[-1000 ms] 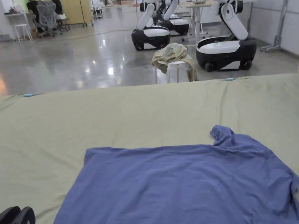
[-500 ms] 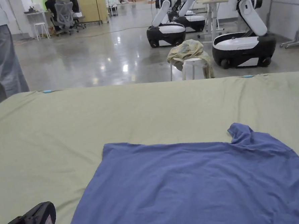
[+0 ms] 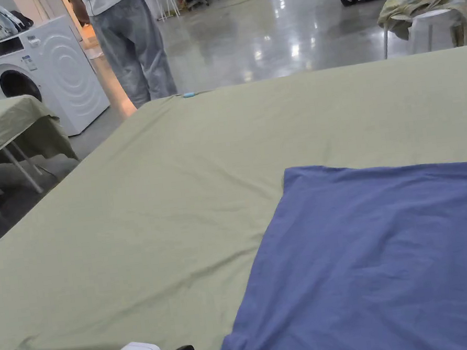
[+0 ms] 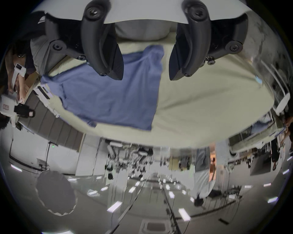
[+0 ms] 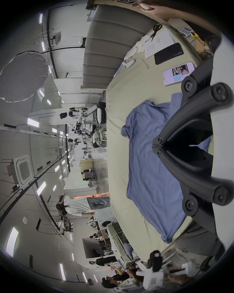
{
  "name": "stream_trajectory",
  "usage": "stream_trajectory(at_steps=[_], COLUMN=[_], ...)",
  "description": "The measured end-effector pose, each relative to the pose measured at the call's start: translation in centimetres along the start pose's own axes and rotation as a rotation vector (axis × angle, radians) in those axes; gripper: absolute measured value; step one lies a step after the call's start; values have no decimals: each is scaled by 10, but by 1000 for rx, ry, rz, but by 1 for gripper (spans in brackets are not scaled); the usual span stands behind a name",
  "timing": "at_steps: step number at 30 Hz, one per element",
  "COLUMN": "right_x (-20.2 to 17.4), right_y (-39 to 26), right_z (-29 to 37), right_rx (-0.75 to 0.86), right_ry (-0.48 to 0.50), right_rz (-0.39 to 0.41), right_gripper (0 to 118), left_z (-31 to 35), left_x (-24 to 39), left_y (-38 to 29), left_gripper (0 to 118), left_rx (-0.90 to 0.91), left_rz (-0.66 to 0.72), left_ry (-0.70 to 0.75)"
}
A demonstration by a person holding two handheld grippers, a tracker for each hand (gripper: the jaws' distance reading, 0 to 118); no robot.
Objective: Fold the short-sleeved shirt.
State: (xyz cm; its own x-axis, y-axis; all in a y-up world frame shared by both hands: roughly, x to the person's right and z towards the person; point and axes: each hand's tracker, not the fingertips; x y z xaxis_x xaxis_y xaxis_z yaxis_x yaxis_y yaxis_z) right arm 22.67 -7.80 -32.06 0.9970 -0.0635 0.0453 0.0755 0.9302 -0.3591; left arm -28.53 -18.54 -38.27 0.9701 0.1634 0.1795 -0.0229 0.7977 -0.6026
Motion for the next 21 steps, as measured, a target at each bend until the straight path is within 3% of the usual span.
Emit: stream_trajectory(at_steps=[7, 8, 11, 19, 20, 21], right_x=[9, 10, 14, 43, 49, 54], right_y=[-2, -3, -5, -31, -37, -42], right_z=[-2, -1, 1, 11, 13, 15], right_rx=[-38, -41, -56, -159, -186, -209], right_ry=[-13, -19, -43, -160, -189, -205], right_rz=[-33, -32, -26, -68, -74, -103], right_gripper=[0, 0, 0, 0, 5, 23], left_z=[-43, -44, -47, -63, -63, -63], left_x=[-2, 0, 7, 16, 19, 21], left_y=[-12, -11, -8, 4, 5, 4], left_gripper=[58, 54, 18, 12, 12, 12], left_rx=[-137, -132, -142, -217, -220, -219], left_rz=[-15, -21, -68, -92, -98, -105], left_ry=[-6, 17, 0, 59, 65, 72])
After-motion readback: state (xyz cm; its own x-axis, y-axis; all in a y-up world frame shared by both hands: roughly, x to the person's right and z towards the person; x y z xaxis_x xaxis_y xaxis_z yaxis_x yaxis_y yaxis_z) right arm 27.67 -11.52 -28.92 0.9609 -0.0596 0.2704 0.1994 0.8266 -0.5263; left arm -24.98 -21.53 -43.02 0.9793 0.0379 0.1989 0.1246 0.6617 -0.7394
